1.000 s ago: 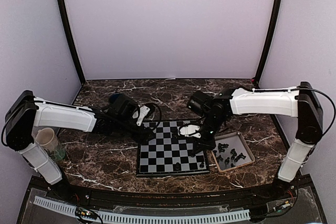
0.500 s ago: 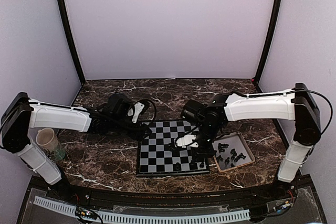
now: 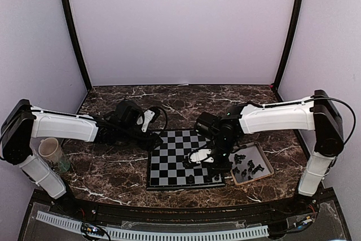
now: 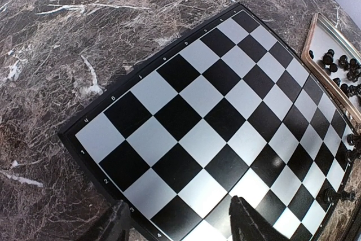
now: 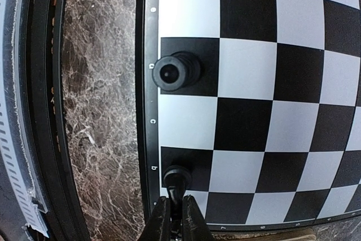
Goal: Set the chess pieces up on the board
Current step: Place the bishop on c8.
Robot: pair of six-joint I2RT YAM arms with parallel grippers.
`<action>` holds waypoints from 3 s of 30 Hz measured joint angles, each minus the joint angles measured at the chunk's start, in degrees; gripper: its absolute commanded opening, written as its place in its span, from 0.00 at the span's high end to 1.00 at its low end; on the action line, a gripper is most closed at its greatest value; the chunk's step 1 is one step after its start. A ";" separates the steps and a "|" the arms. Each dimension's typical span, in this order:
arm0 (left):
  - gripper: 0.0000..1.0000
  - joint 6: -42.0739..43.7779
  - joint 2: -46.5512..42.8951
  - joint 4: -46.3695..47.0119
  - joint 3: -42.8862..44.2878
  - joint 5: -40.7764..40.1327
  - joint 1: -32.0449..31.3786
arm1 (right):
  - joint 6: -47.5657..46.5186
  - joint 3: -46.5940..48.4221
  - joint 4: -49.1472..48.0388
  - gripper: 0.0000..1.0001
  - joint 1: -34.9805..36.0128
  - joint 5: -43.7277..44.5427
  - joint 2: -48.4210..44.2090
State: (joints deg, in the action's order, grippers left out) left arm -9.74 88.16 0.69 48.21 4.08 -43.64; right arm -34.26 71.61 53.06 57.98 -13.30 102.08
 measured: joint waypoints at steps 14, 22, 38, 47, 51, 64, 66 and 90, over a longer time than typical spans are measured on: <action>0.37 0.00 0.00 0.02 0.00 0.02 0.00 | 0.00 -0.33 -0.74 0.89 0.02 0.17 0.59; 0.37 0.00 0.00 0.02 -0.07 0.02 0.00 | 0.07 -0.33 -0.81 0.77 0.15 0.26 0.96; 0.37 0.55 0.00 -0.83 1.99 2.67 -0.17 | -1.90 1.25 2.34 0.61 -6.73 -3.32 -5.49; 0.37 1.86 1.84 -1.25 6.64 4.13 -0.70 | -2.38 -7.63 2.67 0.61 -16.33 -0.48 -16.74; 0.37 1.92 2.93 -1.20 7.17 4.55 -0.79 | -2.36 -14.45 3.10 0.60 -16.74 1.64 -20.37; 0.37 1.77 5.03 -1.14 7.17 5.38 -1.05 | -2.97 -19.89 1.07 0.67 -16.79 6.93 -20.31; 0.37 1.77 5.05 -1.14 7.17 5.38 -1.05 | -3.21 -19.93 0.48 0.69 -16.79 7.26 -19.34; 0.37 1.33 5.95 -0.26 7.17 5.57 -1.05 | -3.17 -13.38 2.89 0.96 -16.79 7.69 -17.53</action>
State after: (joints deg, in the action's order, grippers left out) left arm -8.40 94.11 0.43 55.37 9.65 -44.69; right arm -37.43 58.24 55.94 41.19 -5.61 84.55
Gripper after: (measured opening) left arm 0.628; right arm 0.039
